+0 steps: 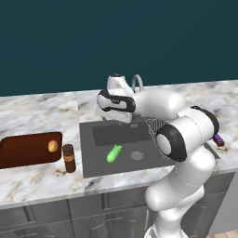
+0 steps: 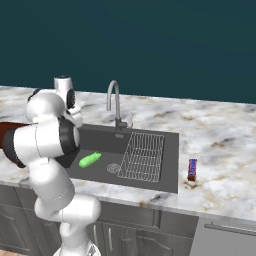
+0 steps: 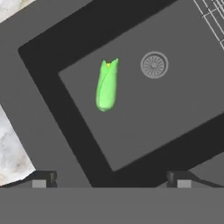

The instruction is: Pick up all produce items and place them in the sink. Turn on the sink faucet to wash them. Then turn the sink off and put them in the tray.

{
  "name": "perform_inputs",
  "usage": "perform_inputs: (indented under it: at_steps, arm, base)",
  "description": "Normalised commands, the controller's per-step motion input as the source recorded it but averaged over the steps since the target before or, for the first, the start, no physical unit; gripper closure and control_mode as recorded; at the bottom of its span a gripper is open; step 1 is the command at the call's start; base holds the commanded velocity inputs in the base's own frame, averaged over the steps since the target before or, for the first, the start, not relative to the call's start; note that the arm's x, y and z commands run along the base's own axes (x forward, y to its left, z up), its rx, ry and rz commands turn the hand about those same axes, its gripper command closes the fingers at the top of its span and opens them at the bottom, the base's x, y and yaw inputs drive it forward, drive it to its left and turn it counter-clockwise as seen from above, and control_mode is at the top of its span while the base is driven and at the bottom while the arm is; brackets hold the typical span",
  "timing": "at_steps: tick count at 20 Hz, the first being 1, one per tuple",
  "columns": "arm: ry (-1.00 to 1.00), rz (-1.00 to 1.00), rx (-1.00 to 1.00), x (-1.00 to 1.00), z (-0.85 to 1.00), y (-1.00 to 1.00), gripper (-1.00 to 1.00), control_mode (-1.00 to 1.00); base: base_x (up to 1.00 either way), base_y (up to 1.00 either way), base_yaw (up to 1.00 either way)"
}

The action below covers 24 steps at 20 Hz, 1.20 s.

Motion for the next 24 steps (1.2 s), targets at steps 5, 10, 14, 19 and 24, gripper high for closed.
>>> perform_inputs:
  at_steps: [5,10,14,19,24]
  arm:
    - [0.00,-0.25,0.00,0.00,-0.13,-0.23,-1.00,-1.00]
    - [-0.02,-0.15,-0.04,0.00,-0.19,-0.02,-1.00,-1.00]
    - [-0.15,0.00,-0.05,0.00,-0.15,-0.14,-1.00,-1.00]
    - [-0.14,0.00,-0.04,0.00,-0.26,-0.04,-1.00,-1.00]
    - [-0.12,0.00,-0.03,0.00,-0.33,0.00,-1.00,-1.00]
  base:
    - [0.00,0.00,0.00]
    - [0.00,0.00,0.00]
    - [0.00,0.00,0.00]
    - [0.00,0.00,0.00]
    - [0.00,0.00,0.00]
